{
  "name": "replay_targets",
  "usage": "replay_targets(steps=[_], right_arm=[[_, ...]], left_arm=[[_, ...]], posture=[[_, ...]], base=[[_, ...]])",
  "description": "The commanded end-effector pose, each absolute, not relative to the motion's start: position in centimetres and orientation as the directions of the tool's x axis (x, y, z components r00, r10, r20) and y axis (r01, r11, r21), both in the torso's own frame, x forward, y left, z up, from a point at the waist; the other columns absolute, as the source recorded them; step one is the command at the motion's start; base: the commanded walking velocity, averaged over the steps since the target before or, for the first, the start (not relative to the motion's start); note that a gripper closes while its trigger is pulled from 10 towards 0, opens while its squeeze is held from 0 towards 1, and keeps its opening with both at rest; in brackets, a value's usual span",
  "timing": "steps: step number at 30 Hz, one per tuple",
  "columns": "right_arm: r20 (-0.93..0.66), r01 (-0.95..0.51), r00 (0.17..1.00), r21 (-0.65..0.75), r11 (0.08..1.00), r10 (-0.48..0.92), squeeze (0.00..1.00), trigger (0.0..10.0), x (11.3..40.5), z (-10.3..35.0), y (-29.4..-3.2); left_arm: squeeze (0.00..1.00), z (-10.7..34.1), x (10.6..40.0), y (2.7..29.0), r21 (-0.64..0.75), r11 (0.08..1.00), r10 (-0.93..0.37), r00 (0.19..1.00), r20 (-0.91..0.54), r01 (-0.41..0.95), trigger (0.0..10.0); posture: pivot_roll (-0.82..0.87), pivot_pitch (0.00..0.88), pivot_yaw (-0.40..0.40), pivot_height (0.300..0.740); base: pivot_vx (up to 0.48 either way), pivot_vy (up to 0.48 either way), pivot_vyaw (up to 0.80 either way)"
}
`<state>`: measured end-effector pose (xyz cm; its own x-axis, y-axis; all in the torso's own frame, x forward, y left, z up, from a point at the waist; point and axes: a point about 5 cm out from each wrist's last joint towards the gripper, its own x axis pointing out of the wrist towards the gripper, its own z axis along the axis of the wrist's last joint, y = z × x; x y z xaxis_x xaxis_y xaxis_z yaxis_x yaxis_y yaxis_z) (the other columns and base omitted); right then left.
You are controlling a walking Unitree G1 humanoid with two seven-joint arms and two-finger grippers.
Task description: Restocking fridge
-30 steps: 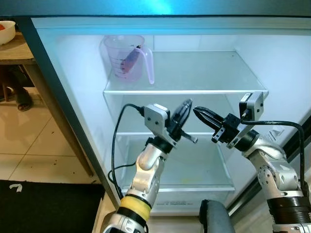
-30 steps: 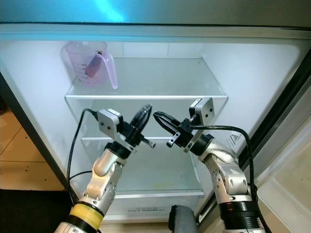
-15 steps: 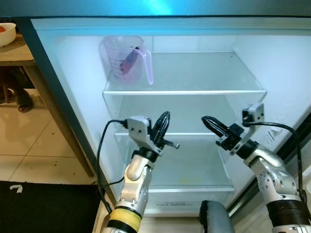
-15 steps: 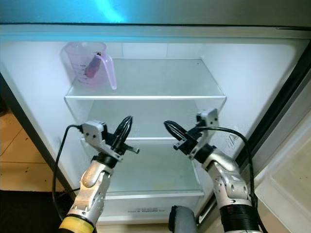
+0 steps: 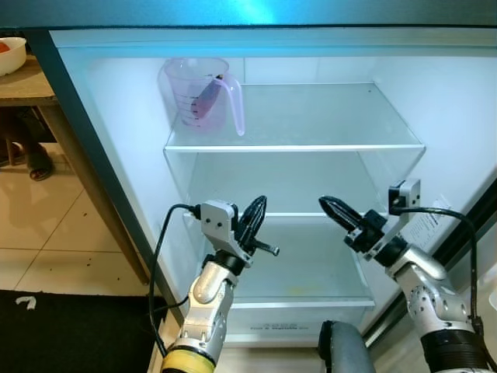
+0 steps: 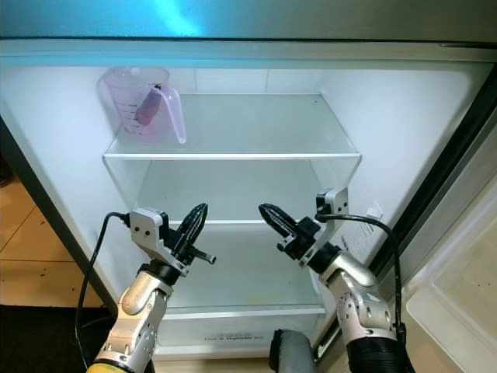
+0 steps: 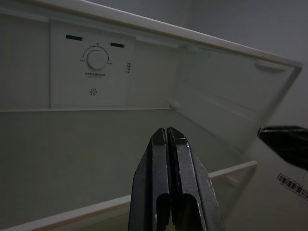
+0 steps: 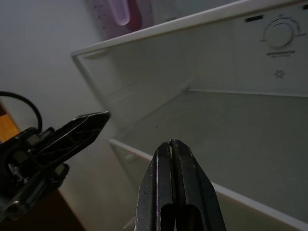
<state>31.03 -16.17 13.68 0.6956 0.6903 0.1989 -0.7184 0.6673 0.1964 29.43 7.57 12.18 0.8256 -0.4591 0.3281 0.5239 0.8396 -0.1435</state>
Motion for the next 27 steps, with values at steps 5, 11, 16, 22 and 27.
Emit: replay_targets(steps=[5, 11, 16, 22, 27], right_arm=[[0.169, -0.722, 0.69, 0.23, 0.652, 0.704, 0.0, 10.0, 30.6, 12.2, -15.5], [0.166, -0.723, 0.688, 0.236, 0.649, 0.706, 0.0, 10.0, 30.6, 11.9, -15.6], [0.152, -0.726, 0.683, 0.257, 0.638, 0.715, 0.0, 10.0, 30.1, 11.0, -15.9], [0.128, -0.717, 0.688, 0.269, 0.643, 0.715, 0.0, 10.0, 30.0, 10.2, -15.9], [0.061, -0.68, 0.719, 0.268, 0.683, 0.692, 0.0, 10.0, 30.0, 9.2, -16.1]], left_arm=[[0.0, 11.2, 29.5, 7.2, -0.168, 0.84, -0.46, 0.842, 0.283, 0.515, 10.0], [0.0, 10.5, 29.5, 7.0, -0.176, 0.835, -0.474, 0.844, 0.251, 0.521, 10.0], [0.0, 9.0, 28.7, 6.6, -0.168, 0.815, -0.524, 0.83, 0.193, 0.554, 10.0], [0.0, 8.2, 28.6, 6.7, -0.17, 0.812, -0.535, 0.828, 0.17, 0.559, 10.0], [0.0, 7.9, 28.5, 6.7, -0.166, 0.804, -0.55, 0.821, 0.156, 0.57, 10.0]], posture=[[-0.04, 0.044, -0.016, 0.519], [-0.04, 0.046, -0.018, 0.544], [-0.04, 0.049, -0.019, 0.574], [-0.04, 0.048, -0.019, 0.604], [-0.04, 0.049, -0.02, 0.619]], base=[[0.0, 0.0, 0.0], [0.0, 0.0, 0.0], [0.0, 0.0, 0.0], [0.0, 0.0, 0.0], [0.0, 0.0, 0.0]])
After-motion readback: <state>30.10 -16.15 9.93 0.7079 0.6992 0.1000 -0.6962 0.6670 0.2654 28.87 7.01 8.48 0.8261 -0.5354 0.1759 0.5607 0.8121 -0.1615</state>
